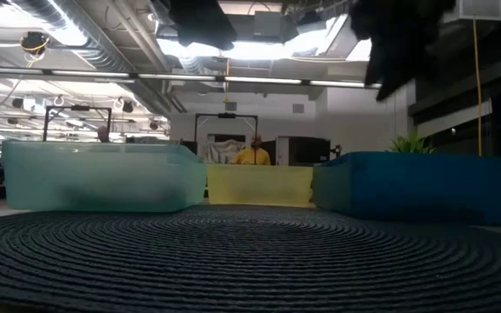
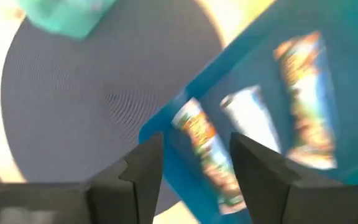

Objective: Pick and place Granola Bars by type
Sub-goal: Put the red granola bar into the light blue bin

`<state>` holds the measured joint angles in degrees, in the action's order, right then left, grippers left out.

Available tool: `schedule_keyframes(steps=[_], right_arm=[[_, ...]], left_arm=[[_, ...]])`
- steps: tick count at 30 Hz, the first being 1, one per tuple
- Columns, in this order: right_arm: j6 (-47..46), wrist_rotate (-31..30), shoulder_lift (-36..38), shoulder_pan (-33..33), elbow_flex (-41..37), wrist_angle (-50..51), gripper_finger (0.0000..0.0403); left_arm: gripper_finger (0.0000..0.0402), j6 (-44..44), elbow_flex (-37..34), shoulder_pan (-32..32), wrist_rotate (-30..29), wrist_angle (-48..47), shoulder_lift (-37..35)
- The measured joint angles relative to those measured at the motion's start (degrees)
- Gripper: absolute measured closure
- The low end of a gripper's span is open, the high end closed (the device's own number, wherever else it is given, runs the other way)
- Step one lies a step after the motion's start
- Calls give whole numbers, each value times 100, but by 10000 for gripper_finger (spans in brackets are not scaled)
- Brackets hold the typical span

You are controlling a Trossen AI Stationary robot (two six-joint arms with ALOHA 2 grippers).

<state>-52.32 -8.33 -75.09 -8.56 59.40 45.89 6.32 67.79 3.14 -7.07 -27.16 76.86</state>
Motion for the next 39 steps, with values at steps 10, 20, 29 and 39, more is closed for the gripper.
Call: schedule_keyframes(steps=[10,20,29,39], right_arm=[[1183,-2054,172,2,1894,1707,234],[2239,-3069,1445,83,1721,1824,238],[3383,-3068,2117,659,1704,1709,238],[4483,-2505,2274,1483,1700,1605,238]], left_arm=[[258,-22,10,112,-609,91,0],[258,7,520,962,82,-11,345],[258,-343,2341,1774,856,-77,1939],[258,-1064,5467,2279,1249,-1294,4081]])
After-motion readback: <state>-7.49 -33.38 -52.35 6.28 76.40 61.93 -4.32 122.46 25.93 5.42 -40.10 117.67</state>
